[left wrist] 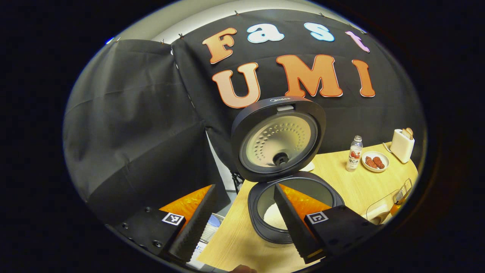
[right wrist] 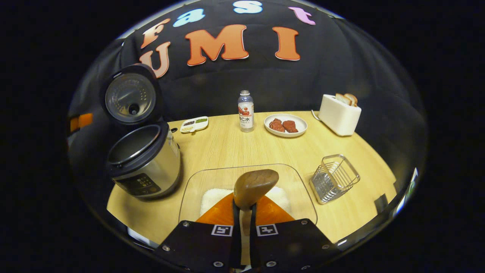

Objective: Close the left gripper, press the button to open the rice cooker; take a wooden spoon from the chopstick holder with the right hand, scoop a spoonful of rice and pour it into the rice cooker, then put the wooden spoon back into the chopstick holder.

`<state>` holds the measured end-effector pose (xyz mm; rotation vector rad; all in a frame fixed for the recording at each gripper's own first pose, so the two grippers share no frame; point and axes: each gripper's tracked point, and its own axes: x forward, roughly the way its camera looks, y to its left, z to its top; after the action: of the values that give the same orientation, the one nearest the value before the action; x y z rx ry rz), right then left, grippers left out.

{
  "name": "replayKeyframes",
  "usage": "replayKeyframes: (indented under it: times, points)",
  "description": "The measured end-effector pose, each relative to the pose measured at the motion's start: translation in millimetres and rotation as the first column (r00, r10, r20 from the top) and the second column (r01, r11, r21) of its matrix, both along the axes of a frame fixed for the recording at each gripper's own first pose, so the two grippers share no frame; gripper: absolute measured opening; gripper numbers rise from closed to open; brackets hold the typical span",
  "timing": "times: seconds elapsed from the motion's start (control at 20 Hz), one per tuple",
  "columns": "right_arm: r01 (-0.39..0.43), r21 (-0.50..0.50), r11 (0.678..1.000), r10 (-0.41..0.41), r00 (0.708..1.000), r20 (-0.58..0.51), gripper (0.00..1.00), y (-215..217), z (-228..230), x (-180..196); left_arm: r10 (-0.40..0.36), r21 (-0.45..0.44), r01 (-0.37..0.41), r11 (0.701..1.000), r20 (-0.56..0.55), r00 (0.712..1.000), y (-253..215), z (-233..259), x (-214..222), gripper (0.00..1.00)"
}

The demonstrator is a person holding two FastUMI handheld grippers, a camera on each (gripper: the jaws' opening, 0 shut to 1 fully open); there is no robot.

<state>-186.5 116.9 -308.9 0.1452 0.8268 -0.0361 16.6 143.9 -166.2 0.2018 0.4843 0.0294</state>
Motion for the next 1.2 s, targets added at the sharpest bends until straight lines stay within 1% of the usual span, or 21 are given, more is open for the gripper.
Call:
replayKeyframes:
  times: [0.1, 0.15, 0.2, 0.25, 0.3, 0.35, 0.45, 0.5, 0.55, 0.6, 0.7, 0.8, 0.95, 1.0, 1.05, 1.1, 1.2]
  points:
    - [0.071, 0.091, 0.993, -0.067, 0.997, -0.038, 0.08, -0.3, -1.7, 2.4, 0.006, 0.0, -0.006, 1.0, -0.008, 1.0, 6.0, -3.5, -5.3, 1.0]
    - [0.112, 0.144, 0.983, -0.104, 0.992, -0.067, 0.08, 0.0, -4.2, 2.8, 0.014, -0.005, -0.014, 1.0, -0.015, 1.0, 9.4, -6.2, -8.2, 1.0]
    - [0.162, 0.191, 0.968, -0.146, 0.985, -0.097, 0.08, -0.3, -7.3, 5.3, 0.021, -0.013, -0.021, 1.0, -0.02, 1.0, 11.6, -8.1, -9.5, 1.0]
    - [0.213, 0.226, 0.951, -0.188, 0.974, -0.129, 0.08, -3.2, -9.0, 7.2, 0.029, -0.017, -0.03, 0.999, -0.025, 0.999, 14.6, -9.9, -11.3, 0.96]
    - [0.256, 0.248, 0.934, -0.223, 0.963, -0.154, 0.08, -4.2, -11.6, 9.1, 0.038, -0.016, -0.038, 0.999, -0.028, 0.999, 18.7, -10.3, -13.0, 1.0]
    - [0.279, 0.263, 0.923, -0.242, 0.956, -0.167, 0.08, -4.0, -12.6, 10.9, 0.048, -0.013, -0.048, 0.999, -0.027, 0.998, 23.4, -10.5, -13.8, 0.96]
    - [0.288, 0.276, 0.917, -0.245, 0.953, -0.179, 0.08, 0.2, -11.3, 14.0, 0.064, -0.009, -0.064, 0.998, -0.025, 0.998, 30.0, -10.6, -14.8, 0.96]
    - [0.286, 0.288, 0.914, -0.241, 0.954, -0.181, 0.08, 3.3, -10.0, 15.3, 0.067, -0.012, -0.067, 0.998, -0.024, 0.997, 31.1, -9.7, -14.6, 1.0]
    - [0.283, 0.309, 0.908, -0.234, 0.954, -0.187, 0.08, 8.1, -9.4, 17.0, 0.07, -0.013, -0.07, 0.997, -0.024, 0.997, 32.0, -9.3, -15.1, 1.0]
    - [0.289, 0.333, 0.898, -0.234, 0.952, -0.196, 0.08, 12.7, -8.8, 17.8, 0.072, -0.011, -0.073, 0.997, -0.025, 0.997, 33.1, -9.4, -14.9, 0.96]
    - [0.308, 0.396, 0.865, -0.231, 0.945, -0.23, 0.08, 21.4, -9.5, 19.9, 0.078, -0.007, -0.078, 0.997, -0.023, 0.997, 34.3, -8.4, -15.4, 0.96]
    - [0.324, 0.469, 0.822, -0.22, 0.939, -0.264, 0.08, 27.7, -13.1, 21.2, 0.077, -0.002, -0.077, 0.997, -0.015, 0.997, 33.8, -5.1, -14.5, 0.96]
    - [0.388, 0.587, 0.711, -0.22, 0.915, -0.338, 0.09, 28.9, -23.4, 22.3, 0.072, 0.021, -0.072, 0.997, -0.006, 0.997, 35.0, -1.8, -14.2, 0.96]
    - [0.399, 0.611, 0.684, -0.222, 0.911, -0.347, 0.08, 25.3, -26.2, 23.2, 0.072, 0.026, -0.071, 0.997, -0.008, 0.997, 34.3, -0.8, -13.2, 0.96]
    - [0.403, 0.637, 0.657, -0.216, 0.911, -0.352, 0.08, 23.2, -26.1, 24.9, 0.075, 0.029, -0.075, 0.997, -0.008, 0.997, 35.1, -1.0, -12.9, 1.0]
    - [0.408, 0.656, 0.634, -0.219, 0.909, -0.354, 0.08, 18.9, -24.9, 25.6, 0.077, 0.028, -0.077, 0.997, -0.009, 0.997, 33.3, 0.0, -11.5, 1.0]
    - [0.4, 0.697, 0.596, -0.213, 0.915, -0.343, 0.08, 11.1, -19.8, 29.0, 0.082, 0.014, -0.082, 0.997, -0.006, 0.997, 27.9, 1.8, -7.9, 1.0]
